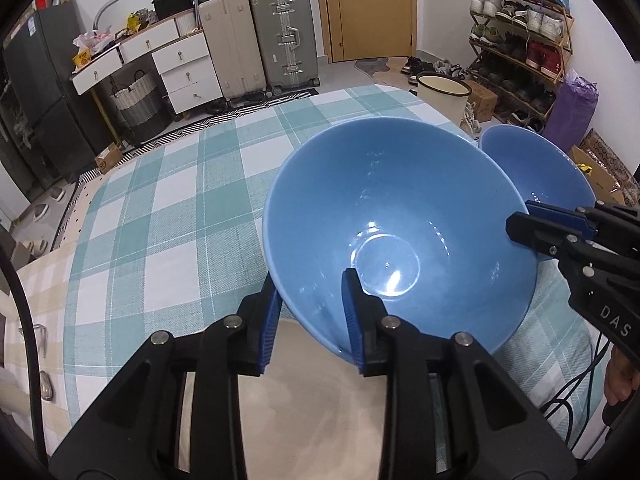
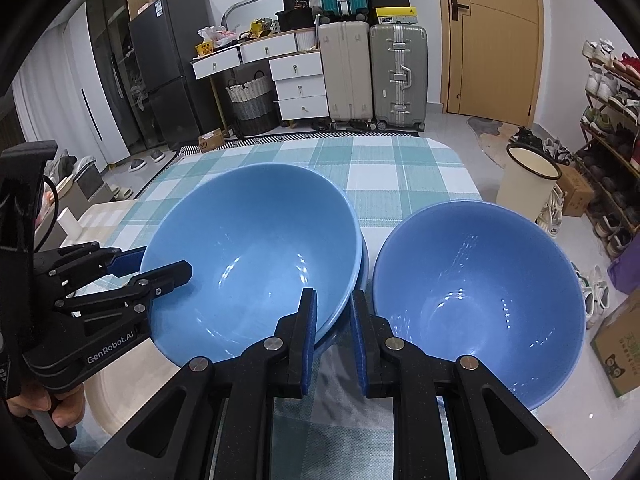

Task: Organize plates and bowls
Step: 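Lower the blue bowls onto the other blue bowls with both tools, then open both tools and release the blue bowls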

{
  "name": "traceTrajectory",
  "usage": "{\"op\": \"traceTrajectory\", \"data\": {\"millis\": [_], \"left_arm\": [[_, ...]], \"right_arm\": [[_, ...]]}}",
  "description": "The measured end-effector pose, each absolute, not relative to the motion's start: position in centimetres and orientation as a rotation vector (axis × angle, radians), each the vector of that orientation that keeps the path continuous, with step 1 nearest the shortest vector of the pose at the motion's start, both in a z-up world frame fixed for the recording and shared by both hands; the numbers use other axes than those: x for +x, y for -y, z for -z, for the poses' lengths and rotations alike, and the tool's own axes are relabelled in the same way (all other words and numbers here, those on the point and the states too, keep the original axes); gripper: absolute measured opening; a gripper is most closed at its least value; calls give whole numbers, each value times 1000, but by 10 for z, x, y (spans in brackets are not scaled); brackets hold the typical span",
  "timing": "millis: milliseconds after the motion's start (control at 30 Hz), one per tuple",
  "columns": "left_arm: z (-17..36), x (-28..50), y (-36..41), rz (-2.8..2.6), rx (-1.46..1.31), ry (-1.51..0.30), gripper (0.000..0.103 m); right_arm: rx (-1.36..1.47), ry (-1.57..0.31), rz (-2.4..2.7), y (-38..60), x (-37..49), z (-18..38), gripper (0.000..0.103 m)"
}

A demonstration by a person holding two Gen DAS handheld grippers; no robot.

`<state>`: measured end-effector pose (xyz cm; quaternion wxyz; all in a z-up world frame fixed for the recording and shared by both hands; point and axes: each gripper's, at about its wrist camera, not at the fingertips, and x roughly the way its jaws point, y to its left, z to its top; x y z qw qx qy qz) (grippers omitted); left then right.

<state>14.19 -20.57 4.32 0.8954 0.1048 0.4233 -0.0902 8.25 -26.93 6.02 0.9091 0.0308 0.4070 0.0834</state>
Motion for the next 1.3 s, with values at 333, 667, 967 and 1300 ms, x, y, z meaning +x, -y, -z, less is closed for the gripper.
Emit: {"op": "traceTrajectory", "data": {"millis": [333, 667, 967, 1300], "left_arm": [[-38, 147, 197, 202, 165, -905, 26], [-39, 151, 190, 228, 114, -932, 43], [-54, 143, 177, 251, 46, -906, 79], [-63, 124, 177, 313, -9, -898, 102]], "right_arm": [[75, -844, -179, 276, 84, -54, 18], [84, -858, -180, 279, 84, -55, 18], [119, -856, -190, 284, 83, -61, 41], [125, -819, -183, 289, 67, -77, 95]]}}
